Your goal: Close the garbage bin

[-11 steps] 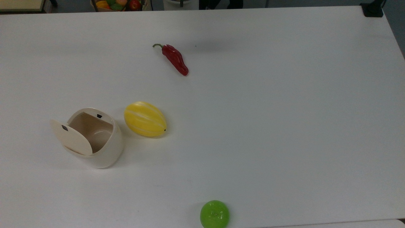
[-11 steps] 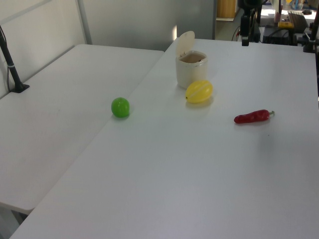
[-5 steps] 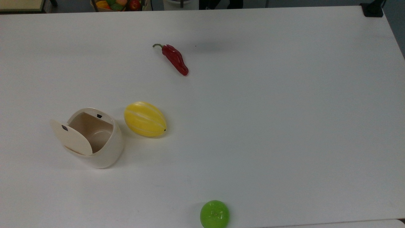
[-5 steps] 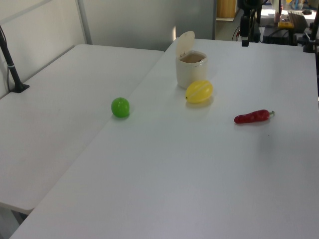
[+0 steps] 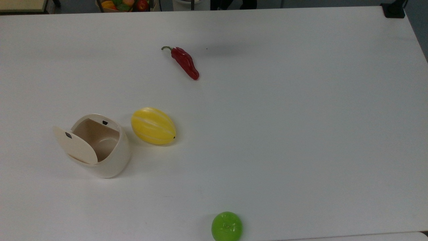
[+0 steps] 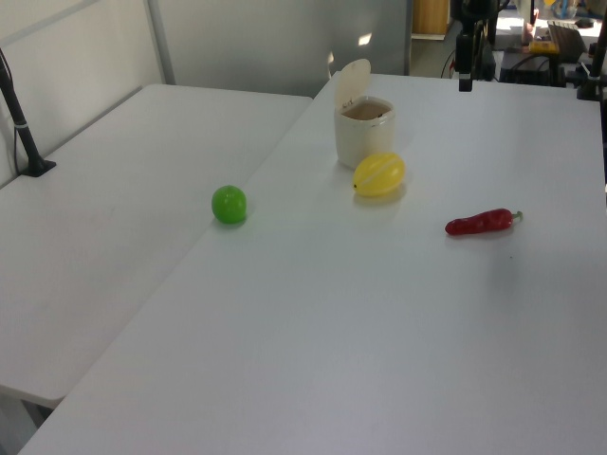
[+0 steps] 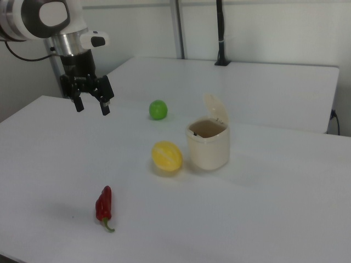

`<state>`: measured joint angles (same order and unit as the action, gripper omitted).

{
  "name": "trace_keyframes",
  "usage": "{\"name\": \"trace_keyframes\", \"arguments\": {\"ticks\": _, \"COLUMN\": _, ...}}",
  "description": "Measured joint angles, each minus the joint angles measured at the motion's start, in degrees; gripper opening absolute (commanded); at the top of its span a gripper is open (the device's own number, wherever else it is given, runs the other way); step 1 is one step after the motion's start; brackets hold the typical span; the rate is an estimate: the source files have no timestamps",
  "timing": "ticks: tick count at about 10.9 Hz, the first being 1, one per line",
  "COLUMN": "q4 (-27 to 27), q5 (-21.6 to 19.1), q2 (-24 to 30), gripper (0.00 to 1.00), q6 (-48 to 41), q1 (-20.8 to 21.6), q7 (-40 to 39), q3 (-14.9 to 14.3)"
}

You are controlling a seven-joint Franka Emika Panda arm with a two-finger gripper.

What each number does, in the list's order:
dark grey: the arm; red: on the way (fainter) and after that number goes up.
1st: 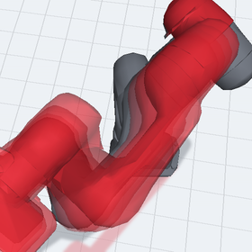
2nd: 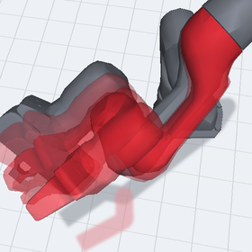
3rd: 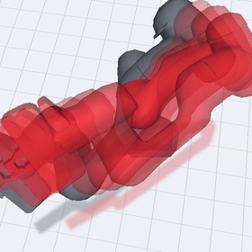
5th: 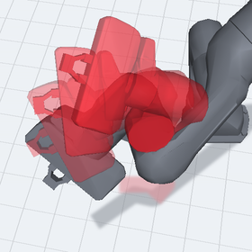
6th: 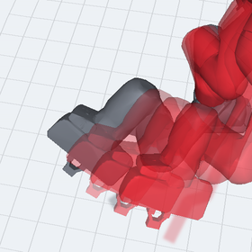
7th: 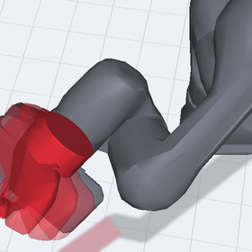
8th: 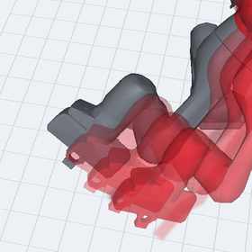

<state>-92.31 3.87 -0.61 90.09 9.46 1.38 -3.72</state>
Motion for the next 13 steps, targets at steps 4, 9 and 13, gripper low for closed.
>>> {"name": "trace_keyframes", "arguments": {"ticks": 4, "q4": 0.0, "q5": 0.0, "q2": -0.2, "gripper": 0.00, "q6": 0.1, "q1": 0.0, "q7": 0.0, "q3": 0.0}}
{"name": "trace_keyframes", "arguments": {"ticks": 9, "q4": 0.0, "q5": 0.0, "q2": -0.3, "gripper": 0.00, "q6": 0.2, "q1": 0.0, "q7": 0.0, "q3": 0.0}}
{"name": "trace_keyframes", "arguments": {"ticks": 13, "q4": 0.8, "q5": 0.0, "q2": -2.2, "gripper": 0.00, "q6": 5.1, "q1": -1.6, "q7": 1.0, "q3": -0.8}}
